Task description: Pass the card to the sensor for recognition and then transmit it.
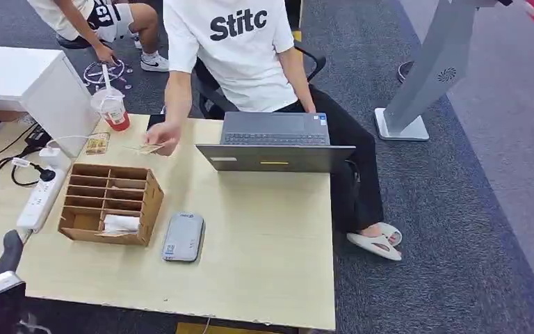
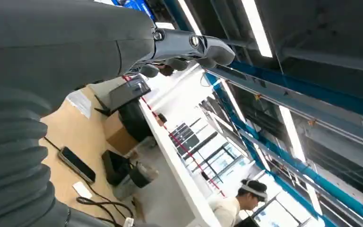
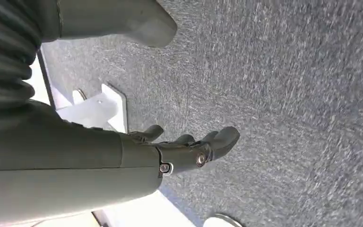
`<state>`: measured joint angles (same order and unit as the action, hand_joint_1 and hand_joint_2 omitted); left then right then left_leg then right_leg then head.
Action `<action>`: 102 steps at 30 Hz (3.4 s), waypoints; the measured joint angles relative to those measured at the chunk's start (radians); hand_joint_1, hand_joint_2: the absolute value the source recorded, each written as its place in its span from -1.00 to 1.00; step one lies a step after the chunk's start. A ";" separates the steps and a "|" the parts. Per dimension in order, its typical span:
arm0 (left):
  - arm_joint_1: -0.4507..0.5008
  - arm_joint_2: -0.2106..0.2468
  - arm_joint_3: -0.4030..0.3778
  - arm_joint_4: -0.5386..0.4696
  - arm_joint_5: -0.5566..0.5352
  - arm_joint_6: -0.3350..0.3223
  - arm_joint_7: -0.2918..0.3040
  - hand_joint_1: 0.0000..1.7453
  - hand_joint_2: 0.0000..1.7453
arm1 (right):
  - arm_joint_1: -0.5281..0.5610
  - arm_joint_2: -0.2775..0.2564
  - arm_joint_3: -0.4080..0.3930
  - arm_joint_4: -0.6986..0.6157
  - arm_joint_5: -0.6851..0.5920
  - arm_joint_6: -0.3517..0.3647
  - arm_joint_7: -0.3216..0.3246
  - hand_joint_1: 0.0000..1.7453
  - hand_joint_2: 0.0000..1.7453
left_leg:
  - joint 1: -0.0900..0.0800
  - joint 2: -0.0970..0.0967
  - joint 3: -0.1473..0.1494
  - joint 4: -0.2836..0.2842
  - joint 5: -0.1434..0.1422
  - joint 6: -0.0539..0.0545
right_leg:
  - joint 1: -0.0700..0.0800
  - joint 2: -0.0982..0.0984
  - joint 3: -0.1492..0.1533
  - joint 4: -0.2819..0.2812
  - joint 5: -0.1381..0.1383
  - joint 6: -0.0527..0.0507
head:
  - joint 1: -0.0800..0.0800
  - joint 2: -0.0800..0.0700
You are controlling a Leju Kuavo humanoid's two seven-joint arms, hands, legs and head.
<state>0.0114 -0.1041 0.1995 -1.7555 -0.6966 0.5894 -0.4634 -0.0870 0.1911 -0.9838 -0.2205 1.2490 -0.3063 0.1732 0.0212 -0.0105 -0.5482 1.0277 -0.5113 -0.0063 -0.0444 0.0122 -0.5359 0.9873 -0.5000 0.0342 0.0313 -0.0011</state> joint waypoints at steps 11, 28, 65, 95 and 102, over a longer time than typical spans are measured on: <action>-0.195 0.072 -0.139 0.174 -0.207 -0.006 0.154 -1.00 1.00 | -0.007 0.006 0.000 0.005 0.031 0.018 0.003 -1.00 1.00 | 0.000 0.000 0.000 0.000 0.000 0.000 | 0.000 0.001 -0.001 0.000 0.000 0.000 | 0.000 0.000; -0.484 0.152 -0.507 0.447 -0.450 0.008 0.431 -1.00 1.00 | -0.017 0.018 0.006 0.009 0.079 0.045 0.020 -1.00 1.00 | 0.000 0.000 -0.001 0.001 0.000 0.000 | 0.000 0.001 -0.001 0.000 0.001 0.001 | 0.000 0.000; -0.794 0.380 -1.022 0.761 -0.826 0.096 0.819 1.00 1.00 | -0.021 0.035 0.027 0.014 0.119 0.089 0.016 -1.00 1.00 | 0.000 0.000 -0.002 0.001 0.001 0.001 | 0.000 0.001 -0.002 0.001 0.001 0.000 | 0.000 0.000; -0.459 0.230 -0.943 0.611 -0.754 -0.246 0.443 1.00 1.00 | -0.015 0.035 -0.025 0.014 0.080 0.076 -0.012 -1.00 1.00 | 0.000 -0.001 -0.003 0.001 0.001 0.001 | 0.000 0.000 -0.002 0.000 0.001 0.001 | 0.001 0.000; -0.455 0.232 -0.943 0.631 -0.746 -0.289 0.467 1.00 1.00 | -0.015 0.035 -0.031 0.013 0.077 0.076 -0.012 -1.00 1.00 | 0.000 -0.001 -0.003 0.001 0.001 0.001 | 0.000 0.000 -0.002 0.000 0.001 0.001 | 0.001 0.000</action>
<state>-0.4431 0.1274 -0.7431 -1.1246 -1.4424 0.3006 0.0031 -0.1019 0.2258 -1.0147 -0.2071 1.3264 -0.2304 0.1610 0.0209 -0.0112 -0.5515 1.0285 -0.5105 -0.0052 -0.0447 0.0118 -0.5378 0.9875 -0.4991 0.0350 0.0324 -0.0011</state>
